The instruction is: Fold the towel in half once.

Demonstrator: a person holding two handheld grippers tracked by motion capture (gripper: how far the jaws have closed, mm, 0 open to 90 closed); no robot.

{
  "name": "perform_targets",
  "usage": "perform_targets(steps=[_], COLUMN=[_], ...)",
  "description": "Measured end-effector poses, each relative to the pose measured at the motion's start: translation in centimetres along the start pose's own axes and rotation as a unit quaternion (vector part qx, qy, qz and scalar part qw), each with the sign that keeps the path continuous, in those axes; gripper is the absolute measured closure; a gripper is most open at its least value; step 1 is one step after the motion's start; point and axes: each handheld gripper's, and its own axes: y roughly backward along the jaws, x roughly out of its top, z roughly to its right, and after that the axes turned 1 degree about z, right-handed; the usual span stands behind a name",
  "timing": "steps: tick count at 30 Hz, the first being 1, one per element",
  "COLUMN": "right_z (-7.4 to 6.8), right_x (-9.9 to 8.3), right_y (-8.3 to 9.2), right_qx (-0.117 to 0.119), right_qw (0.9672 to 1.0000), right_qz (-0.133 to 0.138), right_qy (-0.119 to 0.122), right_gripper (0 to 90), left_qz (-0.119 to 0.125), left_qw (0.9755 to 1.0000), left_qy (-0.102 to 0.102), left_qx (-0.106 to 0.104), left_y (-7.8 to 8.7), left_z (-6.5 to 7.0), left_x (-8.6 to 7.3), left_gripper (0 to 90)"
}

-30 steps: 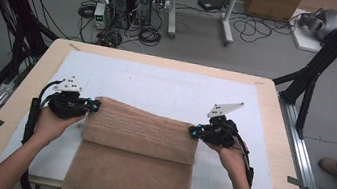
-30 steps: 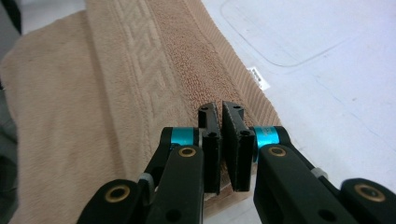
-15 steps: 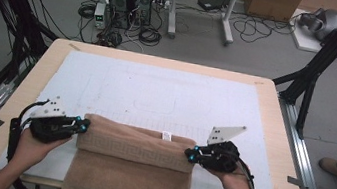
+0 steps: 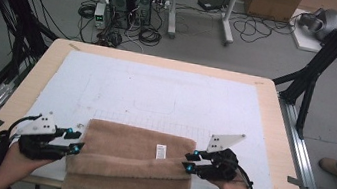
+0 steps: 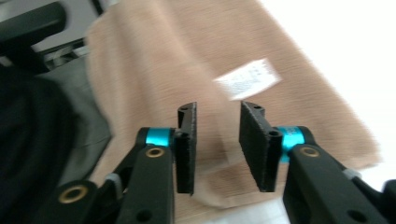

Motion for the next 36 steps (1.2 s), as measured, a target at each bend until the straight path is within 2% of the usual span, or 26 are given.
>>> perform_targets(steps=[2, 4, 9, 15, 20, 26, 32, 34, 36], right_z=[0.8, 1.8, 3.8, 5.6, 6.9, 7.9, 8.0, 8.0, 7.8], right_x=[0.4, 0.7, 0.8, 0.0, -0.5, -0.8, -0.9, -0.9, -0.8], right_y=[0.1, 0.0, -0.7, -2.3, -3.4, -4.5, -4.9, -4.9, -5.0], right_qx=[-0.013, -0.029, -0.062, -0.087, -0.108, -0.105, -0.1, -0.099, -0.093], right_qw=[0.9999, 0.9995, 0.9976, 0.9945, 0.9906, 0.9894, 0.9893, 0.9894, 0.9904], right_qz=[0.0, 0.002, 0.0, -0.038, -0.064, -0.078, -0.085, -0.084, -0.087], right_qy=[-0.004, -0.01, -0.03, -0.045, -0.055, -0.063, -0.063, -0.064, -0.054], right_gripper=[63.6, 61.6, 53.1, 46.3, 40.2, 37.5, 39.0, 43.8, 52.2], left_qz=[0.004, 0.004, -0.016, -0.048, -0.073, -0.102, -0.103, -0.102, -0.1], left_qw=[0.9999, 0.9997, 0.999, 0.9972, 0.9943, 0.9908, 0.9905, 0.9908, 0.9915], left_qy=[-0.002, 0.006, 0.007, 0.019, 0.053, 0.076, 0.075, 0.074, 0.071], left_qx=[0.013, 0.024, 0.042, 0.054, 0.058, 0.047, 0.051, 0.05, 0.044], left_y=[-0.7, -1.7, -4.1, -6.0, -7.3, -8.6, -8.8, -8.8, -8.9], left_z=[-0.9, -1.9, -3.2, -4.6, -6.1, -7.0, -7.0, -6.9, -6.8], left_x=[0.9, 1.4, 1.4, 0.5, -0.4, -1.0, -1.1, -1.1, -1.1], left_gripper=[57.1, 55.6, 53.4, 50.8, 45.0, 40.3, 40.8, 43.8, 49.3])
